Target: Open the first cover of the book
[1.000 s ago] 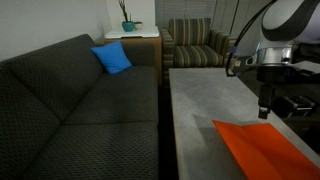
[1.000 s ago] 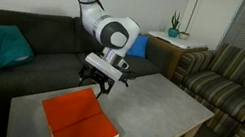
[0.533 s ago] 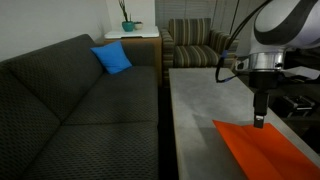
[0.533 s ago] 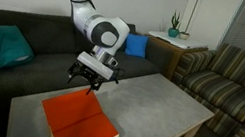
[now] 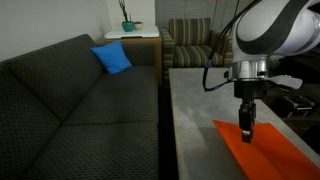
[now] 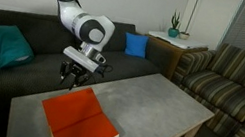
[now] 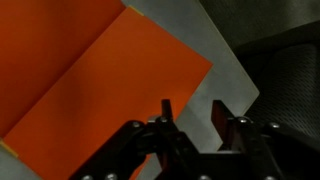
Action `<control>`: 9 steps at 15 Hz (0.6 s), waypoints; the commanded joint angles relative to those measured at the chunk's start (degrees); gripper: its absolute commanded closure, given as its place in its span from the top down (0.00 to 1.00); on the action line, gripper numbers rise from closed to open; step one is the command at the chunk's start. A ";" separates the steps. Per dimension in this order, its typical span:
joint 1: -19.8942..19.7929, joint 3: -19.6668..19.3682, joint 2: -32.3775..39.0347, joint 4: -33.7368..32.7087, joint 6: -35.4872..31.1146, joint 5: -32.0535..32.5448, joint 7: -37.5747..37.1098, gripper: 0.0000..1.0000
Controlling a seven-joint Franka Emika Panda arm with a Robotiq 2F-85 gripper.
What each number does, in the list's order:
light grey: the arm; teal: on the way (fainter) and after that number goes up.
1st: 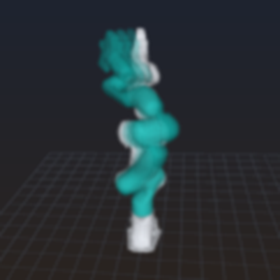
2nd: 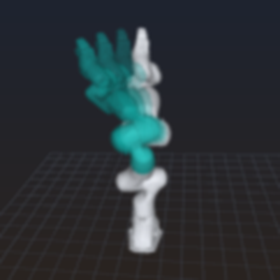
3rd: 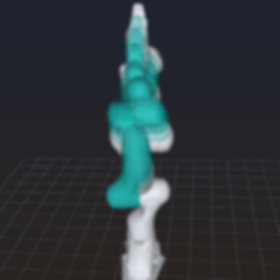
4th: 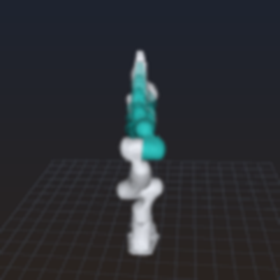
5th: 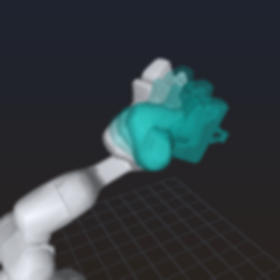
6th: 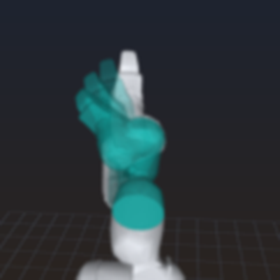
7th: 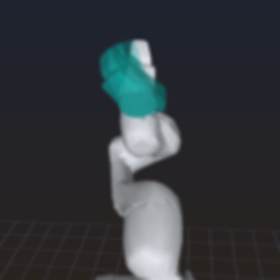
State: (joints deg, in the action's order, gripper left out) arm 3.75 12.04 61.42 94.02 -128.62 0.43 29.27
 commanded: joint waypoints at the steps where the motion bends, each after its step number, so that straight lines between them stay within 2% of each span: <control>1: 2.46 -1.93 0.77 0.12 4.41 -0.03 -10.32 0.17; 3: 2.82 -2.31 1.41 0.09 7.64 -0.94 -15.24 0.03; 4: 2.84 -2.50 1.54 0.24 9.32 -1.39 -17.60 0.00; 7: 1.30 -3.26 3.13 -0.75 15.20 -3.26 -22.15 0.00; 9: -0.71 -4.01 5.09 -2.82 19.39 -4.84 -22.06 0.00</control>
State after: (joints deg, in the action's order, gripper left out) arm 5.75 8.76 64.19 93.82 -114.54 -2.14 7.69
